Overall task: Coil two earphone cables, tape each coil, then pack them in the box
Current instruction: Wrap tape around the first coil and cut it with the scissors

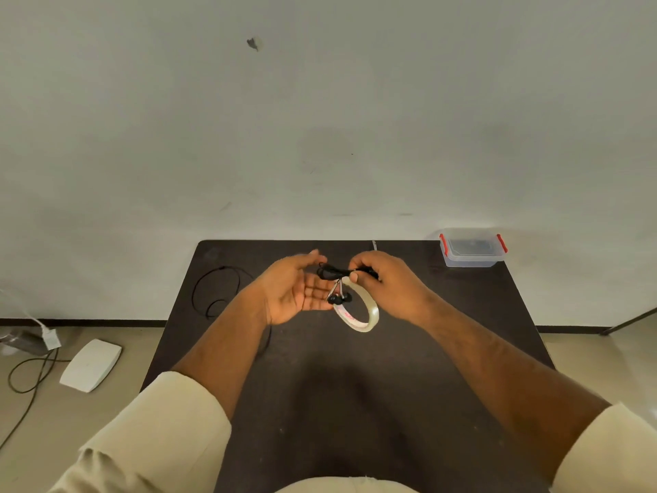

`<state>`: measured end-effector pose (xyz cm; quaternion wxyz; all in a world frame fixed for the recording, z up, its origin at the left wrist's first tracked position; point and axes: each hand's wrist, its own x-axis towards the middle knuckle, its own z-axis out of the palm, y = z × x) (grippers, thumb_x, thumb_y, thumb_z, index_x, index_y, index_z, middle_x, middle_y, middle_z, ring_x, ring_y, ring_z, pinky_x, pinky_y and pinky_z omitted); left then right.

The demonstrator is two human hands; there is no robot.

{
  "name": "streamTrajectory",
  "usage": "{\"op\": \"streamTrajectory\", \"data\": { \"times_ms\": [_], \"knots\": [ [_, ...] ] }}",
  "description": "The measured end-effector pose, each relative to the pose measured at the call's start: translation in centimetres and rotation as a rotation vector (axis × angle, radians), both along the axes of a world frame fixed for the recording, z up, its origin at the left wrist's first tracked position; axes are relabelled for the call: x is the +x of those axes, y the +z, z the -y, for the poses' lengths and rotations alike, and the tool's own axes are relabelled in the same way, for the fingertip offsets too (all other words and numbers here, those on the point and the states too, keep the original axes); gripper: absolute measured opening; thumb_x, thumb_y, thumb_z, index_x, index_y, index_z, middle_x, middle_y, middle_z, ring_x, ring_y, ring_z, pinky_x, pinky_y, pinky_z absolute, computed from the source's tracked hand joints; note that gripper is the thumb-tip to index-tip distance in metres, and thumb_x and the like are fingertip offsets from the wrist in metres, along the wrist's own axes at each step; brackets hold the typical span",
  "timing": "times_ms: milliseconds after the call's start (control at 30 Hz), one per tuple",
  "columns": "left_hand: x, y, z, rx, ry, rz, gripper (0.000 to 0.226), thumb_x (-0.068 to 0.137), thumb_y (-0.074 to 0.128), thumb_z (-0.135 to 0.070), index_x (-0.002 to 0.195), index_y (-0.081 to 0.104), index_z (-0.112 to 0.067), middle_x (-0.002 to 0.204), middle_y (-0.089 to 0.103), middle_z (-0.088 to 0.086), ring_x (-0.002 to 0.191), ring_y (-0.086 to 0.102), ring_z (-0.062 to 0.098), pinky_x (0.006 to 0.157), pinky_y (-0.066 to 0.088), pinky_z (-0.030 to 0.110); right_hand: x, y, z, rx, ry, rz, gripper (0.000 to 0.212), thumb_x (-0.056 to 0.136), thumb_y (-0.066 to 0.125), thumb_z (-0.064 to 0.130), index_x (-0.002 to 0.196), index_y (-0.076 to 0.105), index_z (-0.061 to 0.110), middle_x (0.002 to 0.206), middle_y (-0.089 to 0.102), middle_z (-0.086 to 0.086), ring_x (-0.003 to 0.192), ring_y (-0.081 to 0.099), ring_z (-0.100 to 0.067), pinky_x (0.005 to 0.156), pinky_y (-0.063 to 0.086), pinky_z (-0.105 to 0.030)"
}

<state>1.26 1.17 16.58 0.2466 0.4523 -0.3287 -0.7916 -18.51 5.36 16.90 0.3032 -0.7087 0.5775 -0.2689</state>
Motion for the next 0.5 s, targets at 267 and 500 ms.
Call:
{"op": "streamTrajectory", "data": {
  "times_ms": [267, 500],
  "knots": [
    [-0.9, -3.5, -4.2, -0.114, 0.092, 0.022, 0.014, 0.078, 0.078, -0.018, 0.091, 0.072, -0.019, 0.090, 0.070, 0.002, 0.046, 0.053, 0.010, 0.036, 0.037, 0.019, 0.5, 0.1, 0.6, 0.141, -0.228, 0.245, 0.012, 0.094, 0.058, 0.014, 0.086, 0.064, 0.020, 0.073, 0.064, 0.005, 0.053, 0.058, -0.001, 0.045, 0.041, -0.011],
    [-2.8, -2.9, -3.5, -0.217, 0.236, -0.074, 0.020, 0.079, 0.073, -0.005, 0.099, 0.072, -0.004, 0.086, 0.073, 0.017, 0.075, 0.074, 0.022, 0.061, 0.060, 0.028, 1.1, 0.7, 0.8, 0.242, -0.284, 0.573, 0.006, 0.089, 0.065, 0.007, 0.086, 0.069, 0.009, 0.066, 0.064, -0.002, 0.051, 0.055, -0.005, 0.046, 0.044, -0.018]
  ]
}}
